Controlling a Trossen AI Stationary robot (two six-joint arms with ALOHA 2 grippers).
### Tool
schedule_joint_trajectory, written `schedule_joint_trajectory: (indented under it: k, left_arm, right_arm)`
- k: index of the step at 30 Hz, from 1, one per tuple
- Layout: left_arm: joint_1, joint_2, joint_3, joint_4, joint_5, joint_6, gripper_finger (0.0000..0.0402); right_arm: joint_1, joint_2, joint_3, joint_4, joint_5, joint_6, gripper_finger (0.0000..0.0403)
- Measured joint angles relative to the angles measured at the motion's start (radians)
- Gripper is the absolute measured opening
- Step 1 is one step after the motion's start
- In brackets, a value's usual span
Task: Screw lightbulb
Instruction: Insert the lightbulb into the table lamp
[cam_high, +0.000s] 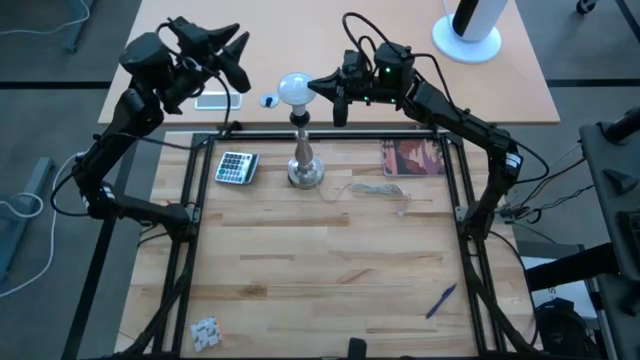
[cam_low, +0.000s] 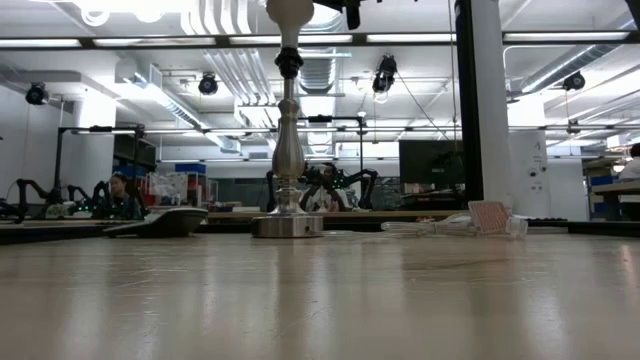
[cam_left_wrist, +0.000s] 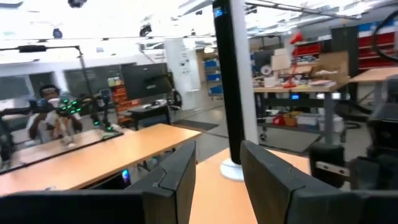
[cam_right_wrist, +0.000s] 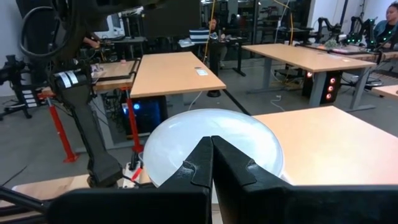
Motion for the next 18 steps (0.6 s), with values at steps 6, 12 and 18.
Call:
schedule_joint_trajectory:
  k: [6,12,18]
  left_arm:
    - [0.0,0.002,-0.007,-0.006,0.005,0.001,0.0099]
    - [-0.001,0.002,-0.013,0.01,0.118,-0.001,0.0096]
    - [-0.002,0.012,-0.013,0.088,-0.023,0.021,0.0117]
  right_arm:
    - [0.0,-0.002,0.0,-0.002,0.0,0.014,0.0]
    - [0.0,-0.004,0.0,-0.004,0.0,0.013,0.0]
    - [0.0,-0.017,0.0,-0.001,0.01,-0.016,0.0]
